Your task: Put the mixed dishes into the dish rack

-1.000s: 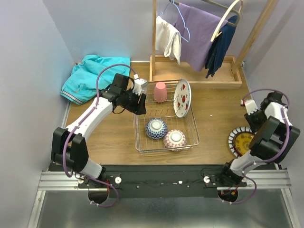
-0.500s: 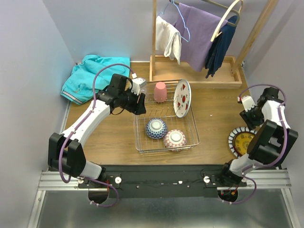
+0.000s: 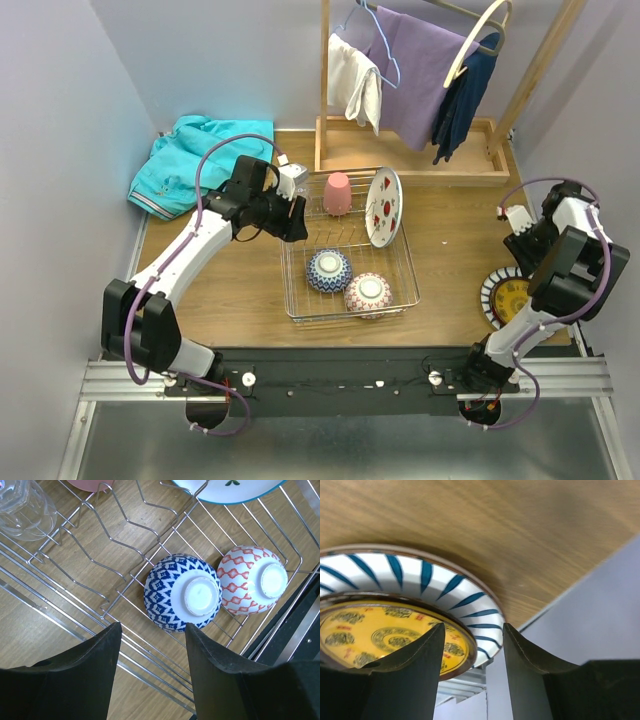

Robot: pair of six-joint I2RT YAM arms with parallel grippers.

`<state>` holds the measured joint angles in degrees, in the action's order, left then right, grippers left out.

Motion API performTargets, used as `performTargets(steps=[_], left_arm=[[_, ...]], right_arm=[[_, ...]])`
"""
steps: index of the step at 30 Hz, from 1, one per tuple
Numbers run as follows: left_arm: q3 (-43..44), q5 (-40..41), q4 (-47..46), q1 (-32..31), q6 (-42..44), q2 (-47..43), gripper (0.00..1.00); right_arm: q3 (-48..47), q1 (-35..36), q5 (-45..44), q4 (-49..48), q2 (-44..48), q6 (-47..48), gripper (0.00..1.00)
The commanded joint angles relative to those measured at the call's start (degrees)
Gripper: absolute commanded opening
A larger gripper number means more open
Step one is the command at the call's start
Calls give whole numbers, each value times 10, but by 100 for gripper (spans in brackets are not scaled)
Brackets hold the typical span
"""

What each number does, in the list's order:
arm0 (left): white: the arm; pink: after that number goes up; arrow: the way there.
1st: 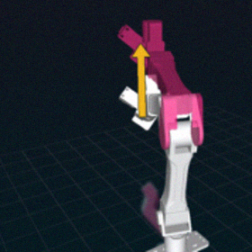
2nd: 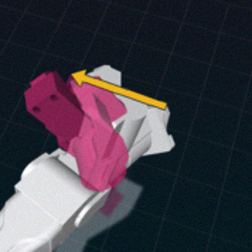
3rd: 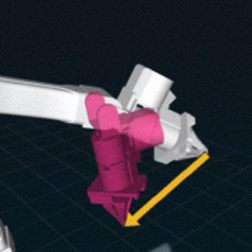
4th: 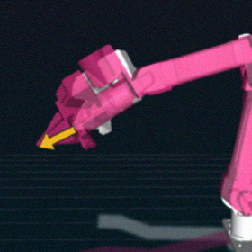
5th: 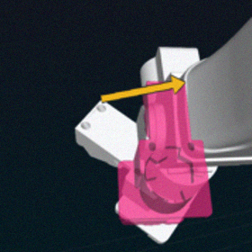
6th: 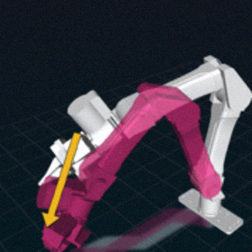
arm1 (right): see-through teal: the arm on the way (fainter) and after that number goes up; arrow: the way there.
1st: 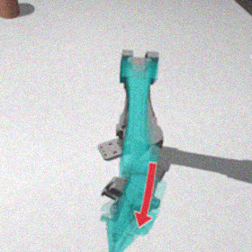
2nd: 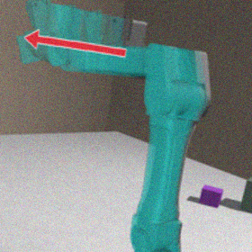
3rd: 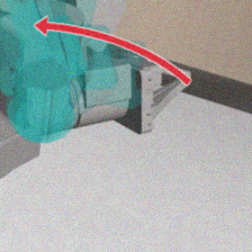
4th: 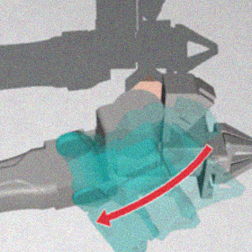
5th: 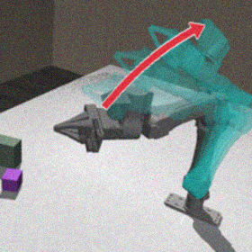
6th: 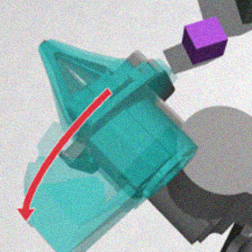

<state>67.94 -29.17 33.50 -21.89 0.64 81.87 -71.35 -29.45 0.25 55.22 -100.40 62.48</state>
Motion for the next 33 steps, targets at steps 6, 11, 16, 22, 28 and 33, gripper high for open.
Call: performTargets(steps=[6, 11, 16, 22, 28, 33], left_arm=[[8, -4, -3, -3, 6, 27, 63], [12, -5, -9, -2, 0, 38, 63], [19, -6, -8, -2, -1, 46, 63], [13, -3, -3, -2, 1, 41, 63], [2, 1, 0, -2, 5, 34, 63], [-1, 7, 1, -2, 8, 31, 63]], right_arm=[[-47, -24, 13, 83, -22, 54, 56], [-58, -26, 36, 88, -1, 65, 57], [-41, -30, 16, 97, -17, 71, 57], [-40, -32, 14, 94, -43, 62, 55], [-25, -32, 7, 95, -58, 68, 53], [-3, -32, 1, 74, -60, 70, 48]])
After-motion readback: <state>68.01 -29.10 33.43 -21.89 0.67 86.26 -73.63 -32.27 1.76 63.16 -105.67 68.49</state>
